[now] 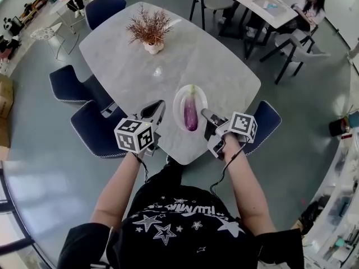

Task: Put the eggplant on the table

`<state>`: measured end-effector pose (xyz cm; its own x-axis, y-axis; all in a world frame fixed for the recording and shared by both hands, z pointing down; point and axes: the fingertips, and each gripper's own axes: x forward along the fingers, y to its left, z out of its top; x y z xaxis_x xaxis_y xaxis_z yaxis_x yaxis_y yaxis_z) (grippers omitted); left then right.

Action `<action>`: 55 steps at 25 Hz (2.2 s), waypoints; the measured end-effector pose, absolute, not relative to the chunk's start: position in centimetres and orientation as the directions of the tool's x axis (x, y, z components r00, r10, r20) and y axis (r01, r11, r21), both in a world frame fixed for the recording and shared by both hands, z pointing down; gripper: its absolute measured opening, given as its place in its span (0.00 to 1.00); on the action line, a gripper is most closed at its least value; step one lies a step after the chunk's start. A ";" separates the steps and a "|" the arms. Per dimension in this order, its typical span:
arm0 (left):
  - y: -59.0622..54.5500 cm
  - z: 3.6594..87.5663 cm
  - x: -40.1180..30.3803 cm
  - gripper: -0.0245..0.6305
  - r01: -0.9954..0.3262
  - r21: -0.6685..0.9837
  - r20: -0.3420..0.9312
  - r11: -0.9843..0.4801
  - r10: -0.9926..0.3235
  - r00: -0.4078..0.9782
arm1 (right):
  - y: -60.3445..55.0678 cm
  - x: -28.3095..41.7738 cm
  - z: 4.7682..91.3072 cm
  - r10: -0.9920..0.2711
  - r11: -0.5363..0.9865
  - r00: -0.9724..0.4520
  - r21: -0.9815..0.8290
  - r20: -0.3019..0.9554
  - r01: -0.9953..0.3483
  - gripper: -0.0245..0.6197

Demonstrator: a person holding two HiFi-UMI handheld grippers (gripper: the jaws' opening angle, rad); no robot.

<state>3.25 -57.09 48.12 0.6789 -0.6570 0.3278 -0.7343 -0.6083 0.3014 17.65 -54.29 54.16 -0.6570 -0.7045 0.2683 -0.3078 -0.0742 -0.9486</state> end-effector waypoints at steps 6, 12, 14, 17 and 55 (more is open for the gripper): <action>-61.3 49.7 2.1 0.05 -0.724 0.320 0.345 -0.611 -0.637 0.690 | -59.7 16.5 55.3 -0.709 -0.090 -0.641 -0.940 0.292 -0.328 0.08; -65.9 51.0 1.2 0.05 -0.717 0.347 0.341 -0.605 -0.631 0.697 | -64.3 15.0 55.9 -0.712 -0.099 -0.632 -0.935 0.306 -0.341 0.08; -67.1 51.6 0.9 0.05 -0.713 0.357 0.343 -0.604 -0.625 0.701 | -65.4 14.8 56.5 -0.711 -0.111 -0.627 -0.931 0.318 -0.347 0.08; -68.7 52.4 0.7 0.05 -0.705 0.371 0.351 -0.604 -0.612 0.709 | -67.0 14.4 57.1 -0.712 -0.126 -0.618 -0.927 0.333 -0.354 0.08; -72.6 58.7 1.2 0.05 -0.694 0.445 0.422 -0.566 -0.550 0.720 | -71.3 16.0 68.4 -0.730 -0.364 -0.455 -0.854 0.509 -0.370 0.08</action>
